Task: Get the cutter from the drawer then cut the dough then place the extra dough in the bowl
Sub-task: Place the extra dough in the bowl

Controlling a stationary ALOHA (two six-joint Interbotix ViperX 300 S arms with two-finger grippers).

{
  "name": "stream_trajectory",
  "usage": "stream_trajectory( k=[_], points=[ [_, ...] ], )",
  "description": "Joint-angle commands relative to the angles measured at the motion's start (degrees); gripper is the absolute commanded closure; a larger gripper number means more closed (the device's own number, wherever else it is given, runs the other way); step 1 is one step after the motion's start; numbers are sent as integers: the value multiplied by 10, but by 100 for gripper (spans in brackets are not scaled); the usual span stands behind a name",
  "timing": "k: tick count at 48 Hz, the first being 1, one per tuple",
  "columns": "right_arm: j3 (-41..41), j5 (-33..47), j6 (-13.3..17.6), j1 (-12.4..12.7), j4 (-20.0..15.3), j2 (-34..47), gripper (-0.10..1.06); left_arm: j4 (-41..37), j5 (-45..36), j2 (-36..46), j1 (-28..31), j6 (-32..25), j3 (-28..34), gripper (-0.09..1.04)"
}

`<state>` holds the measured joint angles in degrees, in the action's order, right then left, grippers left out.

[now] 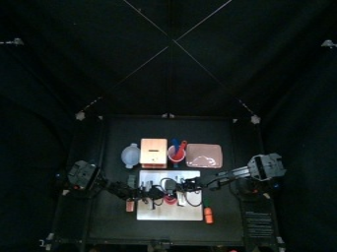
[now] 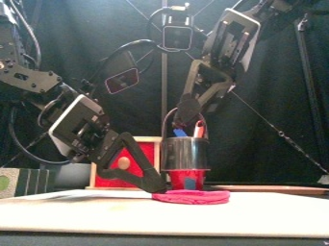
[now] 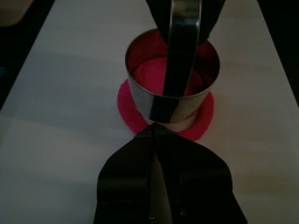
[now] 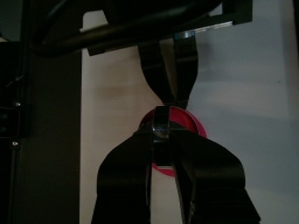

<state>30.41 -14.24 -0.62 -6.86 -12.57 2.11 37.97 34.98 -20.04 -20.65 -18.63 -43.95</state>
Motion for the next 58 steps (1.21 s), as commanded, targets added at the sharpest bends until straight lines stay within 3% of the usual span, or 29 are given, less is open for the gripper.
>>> stream_trajectory(
  k=[1, 11, 25, 32, 44, 58],
  points=[
    [-11, 1, 0, 7, 2, -40, 46, 2, -9, 3, 0, 1, 3, 45],
    [1, -39, -1, 19, 18, -78, 46, 5, -10, 3, 1, 1, 1, 45],
    [76, -112, 0, 47, 26, -138, 46, 11, -11, 10, 1, -3, -1, 45],
    [120, -91, -1, 50, 32, -163, 46, 11, -11, 11, 6, -4, -2, 45],
    [171, -72, 0, 78, 21, -184, 46, 11, -31, 17, 11, -4, -2, 45],
    [183, -33, 0, 66, 10, -176, 46, 11, -38, 25, 19, -4, -2, 45]
  ],
)
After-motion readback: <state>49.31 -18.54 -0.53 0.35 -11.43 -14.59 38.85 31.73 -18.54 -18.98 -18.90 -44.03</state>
